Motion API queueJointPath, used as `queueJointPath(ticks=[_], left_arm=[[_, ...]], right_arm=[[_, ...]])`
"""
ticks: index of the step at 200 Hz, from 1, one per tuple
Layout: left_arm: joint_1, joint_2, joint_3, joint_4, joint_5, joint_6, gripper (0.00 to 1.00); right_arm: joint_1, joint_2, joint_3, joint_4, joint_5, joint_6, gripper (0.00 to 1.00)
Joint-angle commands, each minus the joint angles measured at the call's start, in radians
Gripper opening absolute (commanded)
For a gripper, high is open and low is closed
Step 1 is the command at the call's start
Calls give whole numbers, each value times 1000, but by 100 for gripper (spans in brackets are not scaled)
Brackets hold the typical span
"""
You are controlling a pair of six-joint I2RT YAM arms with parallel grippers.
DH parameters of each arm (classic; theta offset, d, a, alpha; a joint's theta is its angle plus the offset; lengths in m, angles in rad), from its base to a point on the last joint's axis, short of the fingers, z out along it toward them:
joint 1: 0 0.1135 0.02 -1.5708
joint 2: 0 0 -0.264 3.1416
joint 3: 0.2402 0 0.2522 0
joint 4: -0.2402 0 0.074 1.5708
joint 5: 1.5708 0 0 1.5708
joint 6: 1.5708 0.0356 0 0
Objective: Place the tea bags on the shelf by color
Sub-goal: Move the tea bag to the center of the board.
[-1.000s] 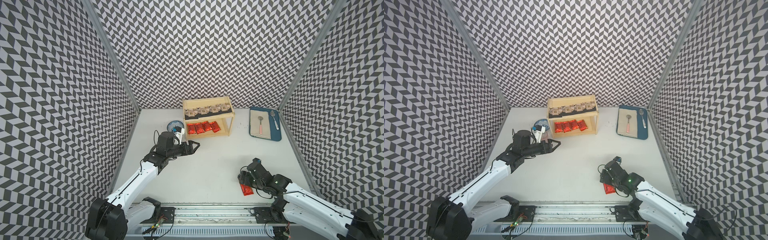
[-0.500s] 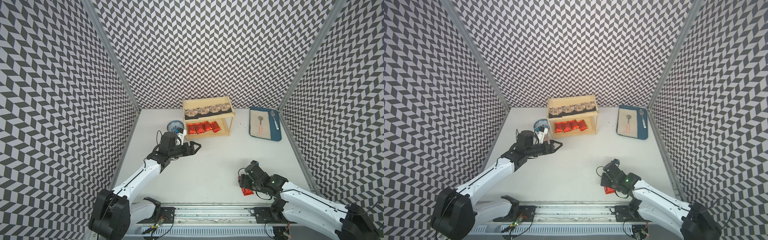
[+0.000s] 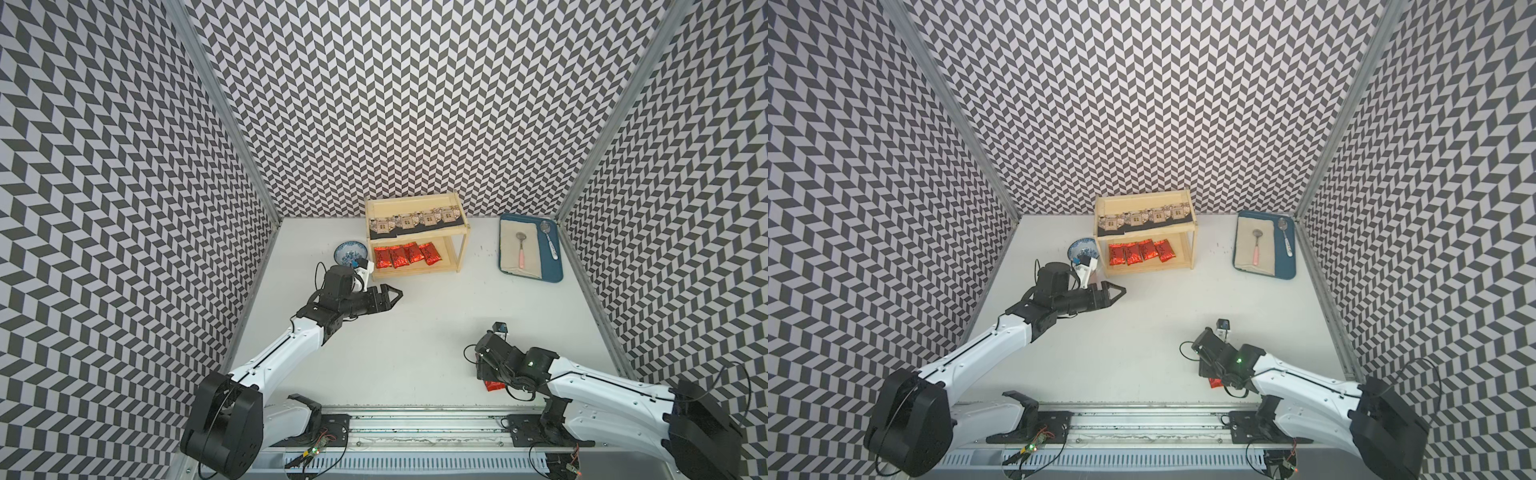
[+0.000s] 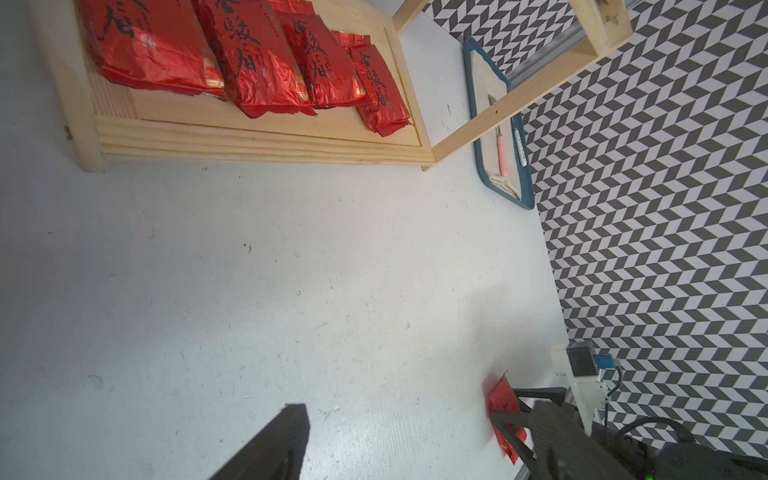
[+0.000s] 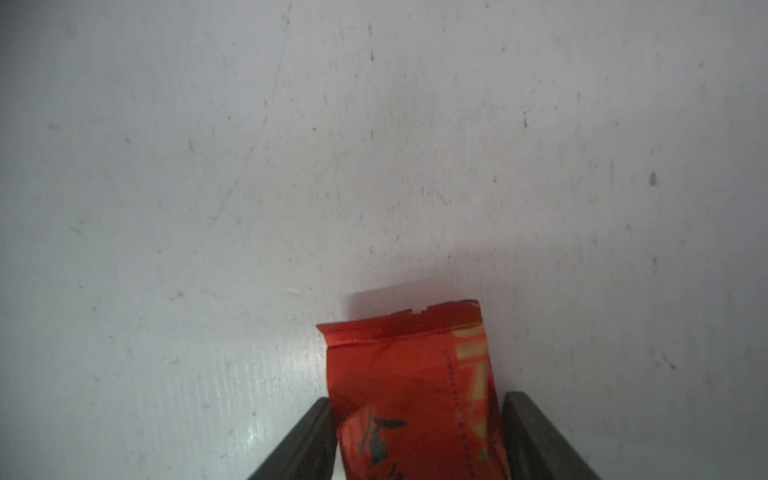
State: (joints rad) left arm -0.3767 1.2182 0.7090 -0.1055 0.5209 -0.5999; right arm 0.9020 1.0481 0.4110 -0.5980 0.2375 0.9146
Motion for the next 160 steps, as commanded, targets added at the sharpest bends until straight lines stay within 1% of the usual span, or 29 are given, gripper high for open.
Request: queueJointPath(ticks=[1, 28, 63, 79, 107, 138, 160], left_arm=[[12, 6, 0, 4, 5, 5, 89], [20, 0, -2, 1, 4, 4, 89], [36, -9, -12, -3, 8, 0, 89], [49, -14, -16, -8, 13, 2, 88], [70, -25, -26, -21, 14, 9, 88], [84, -30, -42, -27, 20, 7, 88], [84, -33, -58, -21, 18, 2, 88]], right_arm=[[13, 31, 3, 7, -7, 18, 58], [13, 63, 41, 44, -8, -18, 57], [13, 139, 115, 163, -44, -124, 55], [14, 203, 177, 205, -54, -206, 55], [14, 316, 292, 264, -62, -393, 55], [12, 418, 360, 346, -49, -561, 55], [12, 483, 395, 388, -72, -655, 55]])
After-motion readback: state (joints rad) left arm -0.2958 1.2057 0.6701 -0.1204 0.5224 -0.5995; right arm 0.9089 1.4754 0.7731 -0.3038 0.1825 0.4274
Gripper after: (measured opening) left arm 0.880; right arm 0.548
